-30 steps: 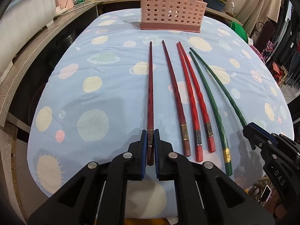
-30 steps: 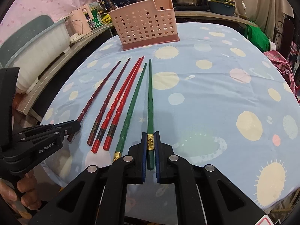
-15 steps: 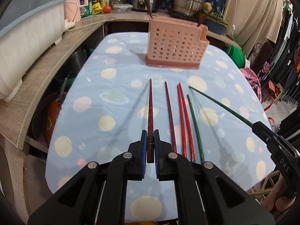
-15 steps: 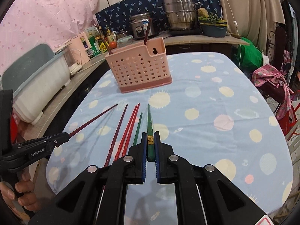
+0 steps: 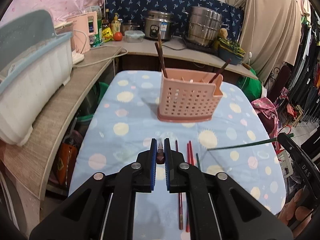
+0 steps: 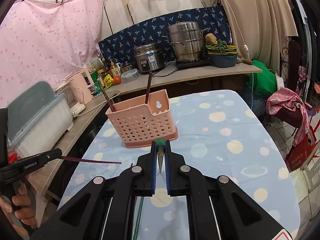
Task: Organize utensils
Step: 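Lift both chopsticks and carry them over the pink holder with both tools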
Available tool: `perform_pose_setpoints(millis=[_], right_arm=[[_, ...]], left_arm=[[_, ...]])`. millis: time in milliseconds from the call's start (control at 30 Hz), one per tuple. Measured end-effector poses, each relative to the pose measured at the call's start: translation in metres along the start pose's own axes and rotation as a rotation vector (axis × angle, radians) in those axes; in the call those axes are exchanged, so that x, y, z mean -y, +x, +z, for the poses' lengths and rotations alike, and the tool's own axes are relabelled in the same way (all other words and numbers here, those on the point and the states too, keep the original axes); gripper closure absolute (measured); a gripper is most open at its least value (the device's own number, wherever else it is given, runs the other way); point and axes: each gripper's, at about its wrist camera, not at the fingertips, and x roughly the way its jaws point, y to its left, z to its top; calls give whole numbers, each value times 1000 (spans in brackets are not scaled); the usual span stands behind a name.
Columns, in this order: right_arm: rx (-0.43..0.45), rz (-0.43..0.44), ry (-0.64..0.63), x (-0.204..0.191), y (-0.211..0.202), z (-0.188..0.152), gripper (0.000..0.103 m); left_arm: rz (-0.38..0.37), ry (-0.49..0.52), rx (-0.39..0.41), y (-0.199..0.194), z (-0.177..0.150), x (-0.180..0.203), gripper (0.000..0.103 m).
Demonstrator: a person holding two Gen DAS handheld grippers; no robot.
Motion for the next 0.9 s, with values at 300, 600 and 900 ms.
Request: perform_pose_setpoints(millis=[300,600,900], right_arm=[[46,16,27,3,12,35,96],[151,65,66,1,16,90,96],[263,141,158,-1,29,149,96]], left_arm=[[3,25,56,3,47,7,96],[-23,19,144,-7,98,13,96],[-70,-8,336,-41,157,20,96]])
